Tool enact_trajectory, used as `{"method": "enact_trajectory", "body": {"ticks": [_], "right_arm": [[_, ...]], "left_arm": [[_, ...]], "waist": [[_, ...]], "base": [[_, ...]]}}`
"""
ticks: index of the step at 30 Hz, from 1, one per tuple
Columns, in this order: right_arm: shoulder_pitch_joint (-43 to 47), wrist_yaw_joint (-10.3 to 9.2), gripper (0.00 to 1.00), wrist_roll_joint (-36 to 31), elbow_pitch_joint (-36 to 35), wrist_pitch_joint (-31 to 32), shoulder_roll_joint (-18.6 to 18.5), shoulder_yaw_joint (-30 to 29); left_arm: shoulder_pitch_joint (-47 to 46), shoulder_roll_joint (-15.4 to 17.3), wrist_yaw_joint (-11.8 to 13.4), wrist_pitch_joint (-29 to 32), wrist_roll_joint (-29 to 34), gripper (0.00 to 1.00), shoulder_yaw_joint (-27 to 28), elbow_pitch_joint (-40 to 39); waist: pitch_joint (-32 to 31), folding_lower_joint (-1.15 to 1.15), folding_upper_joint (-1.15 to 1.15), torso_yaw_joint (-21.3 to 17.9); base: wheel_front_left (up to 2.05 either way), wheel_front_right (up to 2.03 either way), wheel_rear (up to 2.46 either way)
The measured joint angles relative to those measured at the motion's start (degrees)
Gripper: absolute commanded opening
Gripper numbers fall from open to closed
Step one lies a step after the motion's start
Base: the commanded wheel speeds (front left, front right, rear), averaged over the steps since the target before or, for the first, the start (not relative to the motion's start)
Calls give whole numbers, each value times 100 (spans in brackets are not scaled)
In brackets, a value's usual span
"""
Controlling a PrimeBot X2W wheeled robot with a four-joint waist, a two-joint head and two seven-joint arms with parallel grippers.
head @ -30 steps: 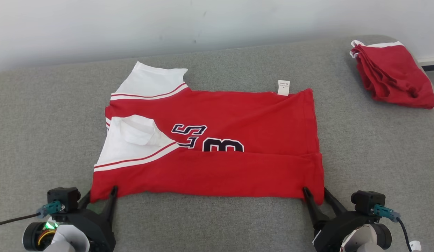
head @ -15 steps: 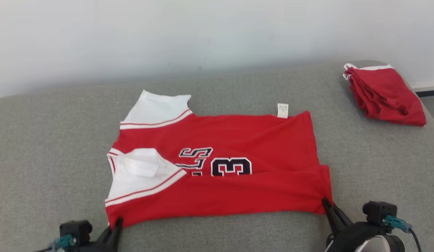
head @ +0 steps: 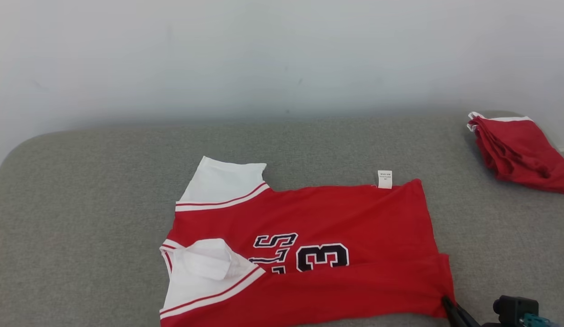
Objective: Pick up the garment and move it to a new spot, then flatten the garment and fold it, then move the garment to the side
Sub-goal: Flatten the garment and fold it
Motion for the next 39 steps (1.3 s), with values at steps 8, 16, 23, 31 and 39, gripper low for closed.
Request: {"method": "enact_trajectory", "body": {"ticks": [8,16,23,31,39], "right_arm": [[262,0,47,-114,-141,215,32,-271],[276,0,100,-281,-377,-7,225,-471],[188,0,100,-459,-832,-608,426,-705],[200,0,100,-1089,-1216,-1330,568,-666],[311,0,100,-1448,-1612,-1543,803,-787]], "left_arm": [[153,-7,111,-47,-11,36,-19,-135],[108,-35,193,-327,258,100,186,-56],[132,-256,587,-403,1511,100,1508,-996],[511,-520,441,-403,2913,100,2338,-1771],[800,-691,-16,-403,3535,100,2767,-2062]], "waist": [[-93,0,0,201],[-152,0,1,191],[-190,0,1,138],[-242,1,1,110],[-282,0,1,110]], "base": [[0,0,0],[0,0,0],[0,0,0],[0,0,0],[0,0,0]]}}
